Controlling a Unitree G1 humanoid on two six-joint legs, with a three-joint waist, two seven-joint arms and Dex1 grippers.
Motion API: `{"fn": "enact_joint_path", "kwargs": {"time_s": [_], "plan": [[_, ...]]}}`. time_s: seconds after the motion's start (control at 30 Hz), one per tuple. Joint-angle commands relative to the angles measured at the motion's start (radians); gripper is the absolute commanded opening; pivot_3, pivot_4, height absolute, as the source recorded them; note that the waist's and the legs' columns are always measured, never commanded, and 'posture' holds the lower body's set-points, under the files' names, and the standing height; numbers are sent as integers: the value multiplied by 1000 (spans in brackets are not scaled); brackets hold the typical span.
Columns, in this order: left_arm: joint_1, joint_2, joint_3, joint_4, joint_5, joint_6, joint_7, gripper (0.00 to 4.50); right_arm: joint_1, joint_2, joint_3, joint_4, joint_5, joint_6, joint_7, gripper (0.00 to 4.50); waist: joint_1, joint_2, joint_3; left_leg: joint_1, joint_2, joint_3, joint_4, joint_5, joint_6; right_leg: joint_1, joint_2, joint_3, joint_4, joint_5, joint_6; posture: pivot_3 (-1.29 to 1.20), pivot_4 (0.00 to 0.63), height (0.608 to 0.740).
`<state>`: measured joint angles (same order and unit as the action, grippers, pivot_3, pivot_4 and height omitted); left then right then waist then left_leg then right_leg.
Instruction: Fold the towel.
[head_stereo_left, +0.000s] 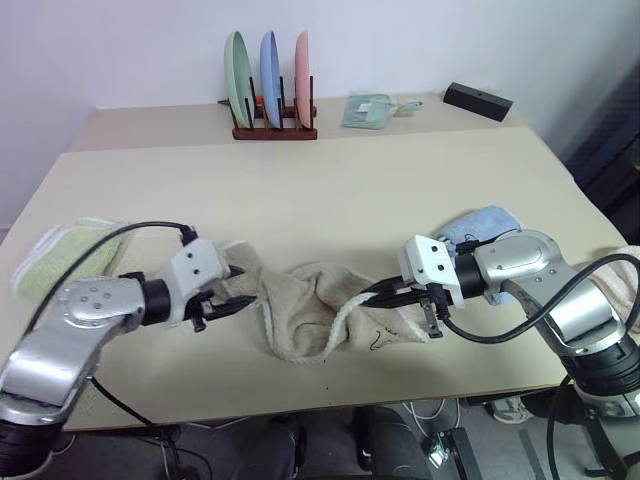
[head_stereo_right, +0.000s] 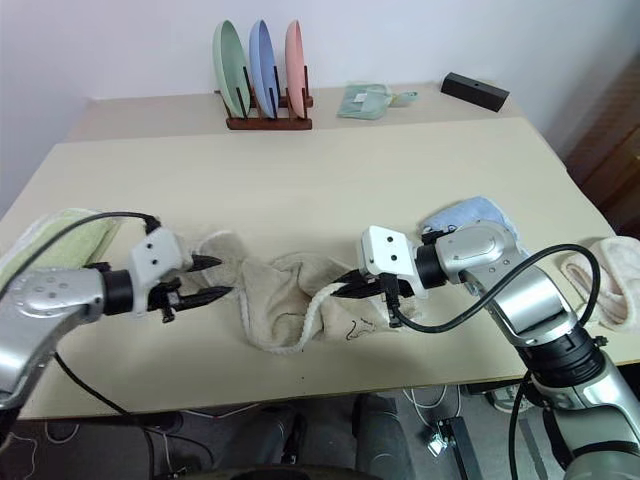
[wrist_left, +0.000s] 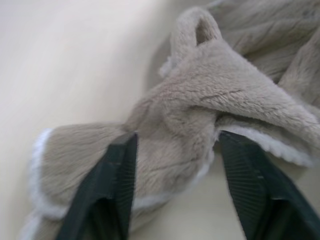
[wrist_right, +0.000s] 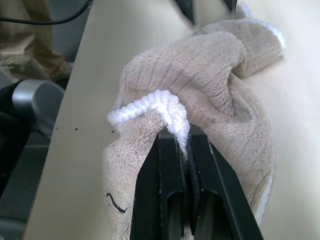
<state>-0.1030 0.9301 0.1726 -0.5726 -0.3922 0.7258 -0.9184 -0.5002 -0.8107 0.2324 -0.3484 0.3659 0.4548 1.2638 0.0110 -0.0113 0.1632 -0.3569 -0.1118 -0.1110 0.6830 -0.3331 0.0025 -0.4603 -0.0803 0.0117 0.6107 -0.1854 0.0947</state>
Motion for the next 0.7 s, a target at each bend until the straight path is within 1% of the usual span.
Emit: {"fn": "enact_joint_path", "kwargs": {"time_s": [0.03,0.1,0.2,0.37,0.47,0.57,0.7], "plan": [[36,73,115,29,21,-57,-34,2384,-17,1,-7,-10,1,-14,7,0,-1,0,0,0,0,0,0,0,0,0,0,0,0,0,0,0,150,733],[33,89,136,71,24,-73,-32,2384,-16,2,-6,-10,1,-14,8,0,1,1,0,0,0,0,0,0,0,0,0,0,0,0,0,0,150,733],[-9,120,98,178,92,-163,-20,2384,-18,10,1,-5,-2,-17,8,0,4,0,0,0,0,0,0,0,0,1,0,0,0,0,0,0,150,733],[-118,134,-76,359,240,-373,-48,2384,-40,43,20,21,-19,-28,-3,0,1,0,0,0,0,0,0,0,0,0,0,-1,0,0,0,0,150,733],[-239,112,-184,454,301,-465,-87,2384,-46,55,21,37,-28,-40,-4,0,4,0,1,-1,0,0,0,0,0,0,-1,-1,0,0,0,0,150,733],[-307,96,-231,524,329,-514,-113,2384,-47,59,21,44,-31,-44,-2,0,1,0,1,-1,0,0,0,0,0,0,-1,-1,0,0,0,0,150,733],[-380,78,-314,633,399,-592,-154,2384,-49,54,17,48,-27,-45,7,0,-2,0,1,-1,0,1,0,0,0,-2,0,-1,0,0,0,0,150,733]]}}
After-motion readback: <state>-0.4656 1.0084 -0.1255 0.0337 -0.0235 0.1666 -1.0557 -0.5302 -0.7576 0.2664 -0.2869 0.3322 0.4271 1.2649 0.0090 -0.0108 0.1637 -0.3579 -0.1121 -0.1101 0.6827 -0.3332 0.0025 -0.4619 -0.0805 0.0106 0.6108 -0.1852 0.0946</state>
